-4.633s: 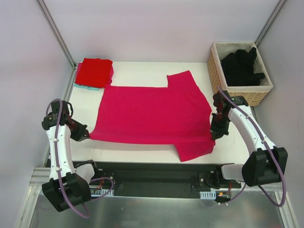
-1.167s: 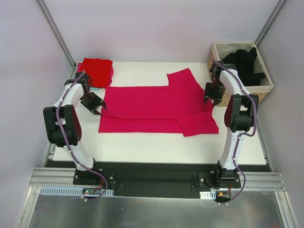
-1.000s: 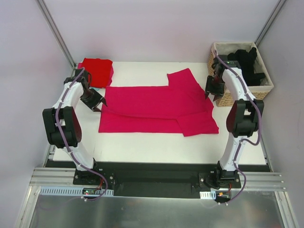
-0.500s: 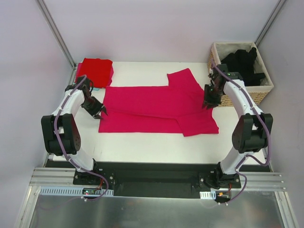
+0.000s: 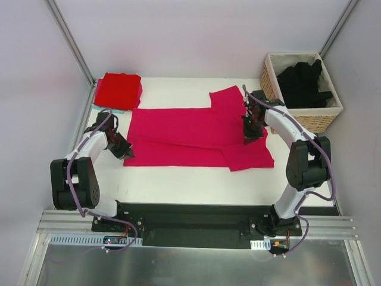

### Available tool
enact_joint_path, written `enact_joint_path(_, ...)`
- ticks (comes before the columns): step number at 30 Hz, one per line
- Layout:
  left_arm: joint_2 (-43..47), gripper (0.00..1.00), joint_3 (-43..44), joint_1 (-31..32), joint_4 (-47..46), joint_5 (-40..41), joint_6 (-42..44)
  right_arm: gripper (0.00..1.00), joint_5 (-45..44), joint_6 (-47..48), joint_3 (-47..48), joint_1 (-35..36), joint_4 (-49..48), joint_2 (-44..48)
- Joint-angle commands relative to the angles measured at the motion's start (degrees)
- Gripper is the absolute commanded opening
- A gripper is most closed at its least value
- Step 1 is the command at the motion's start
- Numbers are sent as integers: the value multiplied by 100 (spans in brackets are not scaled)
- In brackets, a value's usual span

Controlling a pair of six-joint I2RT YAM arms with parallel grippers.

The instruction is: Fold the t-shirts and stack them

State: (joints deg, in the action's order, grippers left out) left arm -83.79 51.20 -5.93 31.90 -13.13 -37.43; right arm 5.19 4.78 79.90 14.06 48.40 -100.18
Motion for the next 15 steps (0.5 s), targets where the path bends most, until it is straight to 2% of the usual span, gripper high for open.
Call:
enact_joint_path(1, 12, 0, -137, 119, -658, -261, 104, 1, -852, 199, 8, 254, -120, -326)
enact_joint_path(8, -445, 0, -198, 233, -712, -287, 218, 1, -572, -266, -10, 246, -50, -634)
enact_joint_path(15, -972, 0, -146, 400, -712, -287, 166, 1, -738, -232, 324, 255, 160, -792)
